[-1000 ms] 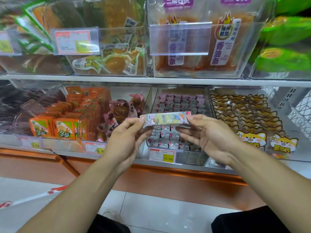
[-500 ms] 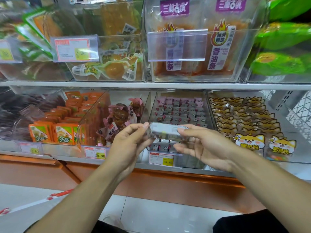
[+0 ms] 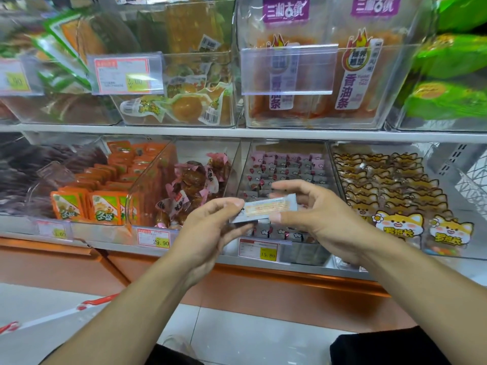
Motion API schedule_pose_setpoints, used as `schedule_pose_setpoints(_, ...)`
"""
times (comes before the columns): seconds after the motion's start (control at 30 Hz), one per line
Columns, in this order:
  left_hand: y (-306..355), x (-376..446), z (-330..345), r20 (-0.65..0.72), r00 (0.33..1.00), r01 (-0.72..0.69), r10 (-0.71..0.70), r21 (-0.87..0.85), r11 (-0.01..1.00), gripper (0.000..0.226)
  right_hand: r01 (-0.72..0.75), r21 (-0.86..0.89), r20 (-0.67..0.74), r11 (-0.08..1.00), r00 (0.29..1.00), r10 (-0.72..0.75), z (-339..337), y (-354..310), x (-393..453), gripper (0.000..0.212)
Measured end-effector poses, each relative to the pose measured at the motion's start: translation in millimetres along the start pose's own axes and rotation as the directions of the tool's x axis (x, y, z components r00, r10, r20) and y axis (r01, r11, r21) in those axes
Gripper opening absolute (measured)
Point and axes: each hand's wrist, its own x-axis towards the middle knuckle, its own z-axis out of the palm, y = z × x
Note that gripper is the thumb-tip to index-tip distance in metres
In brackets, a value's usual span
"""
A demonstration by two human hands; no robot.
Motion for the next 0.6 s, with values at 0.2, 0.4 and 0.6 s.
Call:
schedule_pose_setpoints(0.2,-0.9,1.2,-2.2,0.073,0.988,-0.141,0.134,0.105,0.984,0.051,-0.25,0.173,0.05,0.953,0.968,0.245,-4.3,2.5,0.4,0.041)
schedule_pose_setpoints(0.4,-0.8,1.2,-1.0,0.051,0.995,-0.092,0.089,0.069,0.993,0.047,-0.161,0.245,0.06,0.956,0.987,0.151,-3.8,2.3,-1.3,0.035)
schedule_pose_setpoints(0.6,-2.3,0.7,0.4,-0.038,0.997,-0.064,0.067,0.089,0.994,0.045,-0.148,0.271,0.075,0.951,0.988,0.132,-2.8,1.1,-1.9,0.035)
